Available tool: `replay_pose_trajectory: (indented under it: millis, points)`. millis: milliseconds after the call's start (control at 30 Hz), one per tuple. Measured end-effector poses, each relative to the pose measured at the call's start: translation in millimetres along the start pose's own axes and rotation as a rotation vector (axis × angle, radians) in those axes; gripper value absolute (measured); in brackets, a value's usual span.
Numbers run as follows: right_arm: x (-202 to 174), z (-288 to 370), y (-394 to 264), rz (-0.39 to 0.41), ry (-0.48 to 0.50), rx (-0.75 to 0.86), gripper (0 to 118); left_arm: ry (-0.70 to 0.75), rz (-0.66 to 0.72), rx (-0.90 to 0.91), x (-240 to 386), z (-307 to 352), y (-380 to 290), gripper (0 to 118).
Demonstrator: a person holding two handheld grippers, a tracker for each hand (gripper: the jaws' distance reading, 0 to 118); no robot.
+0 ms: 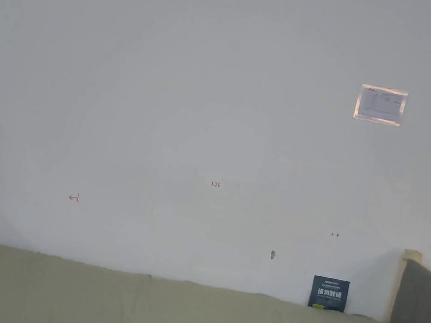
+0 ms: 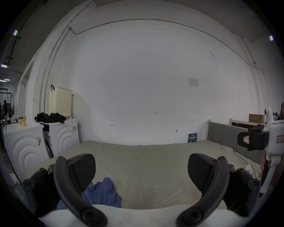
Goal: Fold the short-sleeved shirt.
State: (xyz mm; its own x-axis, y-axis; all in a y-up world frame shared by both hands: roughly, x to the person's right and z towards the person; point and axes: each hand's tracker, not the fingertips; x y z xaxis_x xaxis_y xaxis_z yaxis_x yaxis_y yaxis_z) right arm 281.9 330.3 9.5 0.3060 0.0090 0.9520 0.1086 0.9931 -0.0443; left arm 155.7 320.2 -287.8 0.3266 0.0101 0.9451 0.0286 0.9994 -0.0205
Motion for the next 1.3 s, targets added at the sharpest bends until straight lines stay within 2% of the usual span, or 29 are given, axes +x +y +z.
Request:
replay_pose_trajectory:
  millis: [67, 167, 200, 233, 267, 300, 333, 400, 633, 767, 867, 1033, 1133, 1200, 1300]
  points:
    - [0, 0, 1, 0.003, 0.003, -0.001, 118, -0.008, 0.001, -0.002, 1, 0, 0, 107]
    - [-2, 1, 1, 0.02, 0.011, -0.003, 111, -0.008, -0.017, -0.007, 4, -2, 0, 60]
    - [-3, 2, 1, 0.03, 0.011, -0.001, 94, -0.005, -0.024, -0.01, 6, -3, 0, 40]
    - [-5, 3, 1, 0.051, 0.011, 0.003, 62, -0.009, -0.027, -0.015, 6, -3, -1, 23]
    - [-7, 4, 1, 0.083, 0.001, 0.002, 18, -0.016, -0.028, -0.021, 7, -3, -1, 6]
    - [-9, 3, 1, 0.117, -0.036, -0.009, 0, -0.017, -0.027, -0.021, 8, -4, -1, 3]
    - [-10, 4, -1, 0.124, -0.075, 0.0, 0, -0.023, -0.029, -0.018, 9, -4, -1, 2]
    - [-8, 6, 1, 0.103, 0.006, -0.028, 0, -0.041, -0.039, -0.023, 11, -4, 0, 0]
    - [-3, 10, 0, 0.094, -0.016, -0.017, 0, -0.03, -0.019, -0.028, 12, -8, -3, 0]
    - [-12, 9, 0, 0.1, 0.027, -0.006, 0, 0.021, -0.022, -0.024, -4, -1, -3, 0]
    - [-40, 4, -2, 0.121, 0.117, -0.008, 0, 0.124, -0.041, -0.001, -26, 16, -2, 0]
    - [-98, 0, -12, 0.075, 0.32, -0.036, 0, 0.254, -0.041, -0.039, -77, 52, -6, 0]
    - [-137, 2, -20, 0.129, 0.45, -0.06, 0, 0.319, -0.027, -0.053, -105, 74, -9, 2]
    - [-158, 8, -29, 0.141, 0.464, -0.054, 0, 0.35, -0.022, -0.084, -119, 82, -12, 9]
    - [-174, 8, -40, 0.121, 0.528, -0.08, 4, 0.36, 0.044, -0.187, -144, 77, -19, 10]
